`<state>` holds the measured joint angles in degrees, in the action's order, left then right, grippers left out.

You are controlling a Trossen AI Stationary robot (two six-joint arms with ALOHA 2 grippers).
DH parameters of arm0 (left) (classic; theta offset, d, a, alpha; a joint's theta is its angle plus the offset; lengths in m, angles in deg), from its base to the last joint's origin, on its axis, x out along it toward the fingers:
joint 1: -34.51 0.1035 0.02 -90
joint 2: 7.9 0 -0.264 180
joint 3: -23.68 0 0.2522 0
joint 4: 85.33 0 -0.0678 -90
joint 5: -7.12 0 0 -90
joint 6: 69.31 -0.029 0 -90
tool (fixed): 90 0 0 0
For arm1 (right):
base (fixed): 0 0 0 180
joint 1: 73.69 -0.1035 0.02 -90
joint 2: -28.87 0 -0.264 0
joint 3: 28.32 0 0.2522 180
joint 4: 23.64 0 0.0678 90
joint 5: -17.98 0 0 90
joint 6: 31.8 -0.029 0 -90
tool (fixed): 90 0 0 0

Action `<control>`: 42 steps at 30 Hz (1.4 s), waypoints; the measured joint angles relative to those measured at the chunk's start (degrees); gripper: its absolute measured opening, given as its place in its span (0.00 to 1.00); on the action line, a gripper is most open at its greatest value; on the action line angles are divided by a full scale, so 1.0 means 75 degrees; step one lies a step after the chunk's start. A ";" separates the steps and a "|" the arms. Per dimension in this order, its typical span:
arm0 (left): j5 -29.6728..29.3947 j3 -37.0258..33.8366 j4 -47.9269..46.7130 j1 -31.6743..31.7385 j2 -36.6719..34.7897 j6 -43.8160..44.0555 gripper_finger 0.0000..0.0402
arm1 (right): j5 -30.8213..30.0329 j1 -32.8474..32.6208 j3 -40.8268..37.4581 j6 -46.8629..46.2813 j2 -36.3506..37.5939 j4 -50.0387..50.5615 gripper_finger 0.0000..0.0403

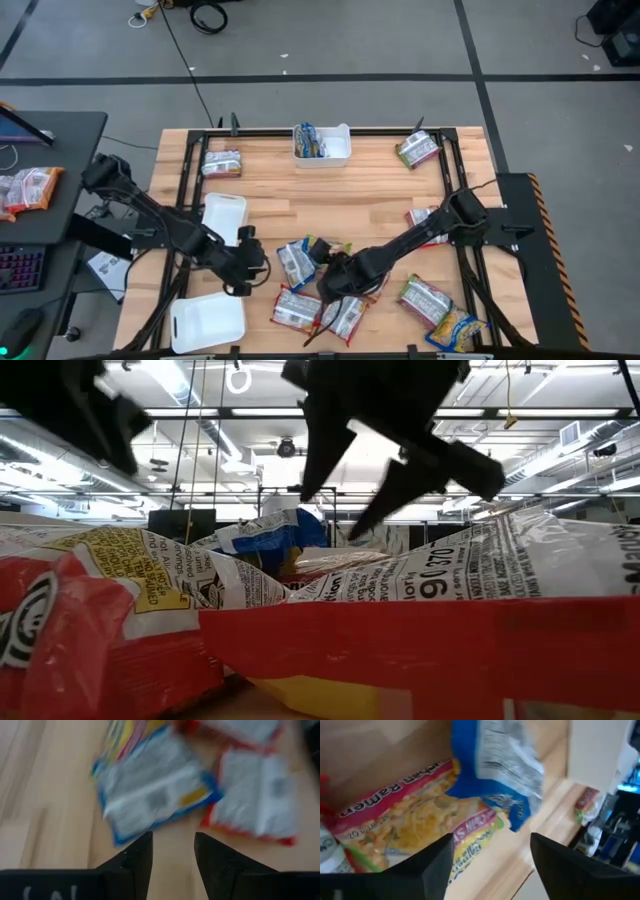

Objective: Sort Maruchan noodles
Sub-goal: Put the blue noodle pack into the top white bin

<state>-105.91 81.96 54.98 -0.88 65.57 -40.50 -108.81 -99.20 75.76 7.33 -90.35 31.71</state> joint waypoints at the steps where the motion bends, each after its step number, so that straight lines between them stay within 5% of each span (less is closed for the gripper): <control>1: 0.0004 -0.0044 0.0055 0.0040 0.0168 0.0079 0.38 | -0.0006 0.0026 -0.0073 0.0188 0.0012 -0.0075 0.70; 7: 0.0027 -0.0136 0.0368 0.0326 0.1138 -0.0155 0.38 | 0.0400 0.0298 -0.0271 0.0707 -0.0041 -0.1374 0.74; 15: 0.0479 -0.0135 0.1199 0.0842 0.2510 -0.0988 0.38 | 0.0757 0.0506 -0.0472 0.1208 -0.0406 -0.2165 0.64; 25: 0.0176 -0.0138 0.2256 0.1165 0.2636 -0.2153 0.38 | 0.0897 0.0366 -0.0273 -0.0802 -0.0402 -0.3999 0.24; 29: 0.0022 -0.0138 0.2884 0.1195 0.2513 -0.2662 0.38 | 0.0909 0.0360 0.0166 -0.1835 -0.0398 -0.3628 0.04; 42: -0.0405 -0.0135 0.3495 0.1285 0.1530 -0.3417 0.38 | 0.1294 0.0644 0.1965 -0.5175 -0.0225 -0.0417 0.02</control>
<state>-108.95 80.94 81.20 8.75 77.05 -66.13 -99.10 -94.37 90.50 -31.48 -92.04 28.58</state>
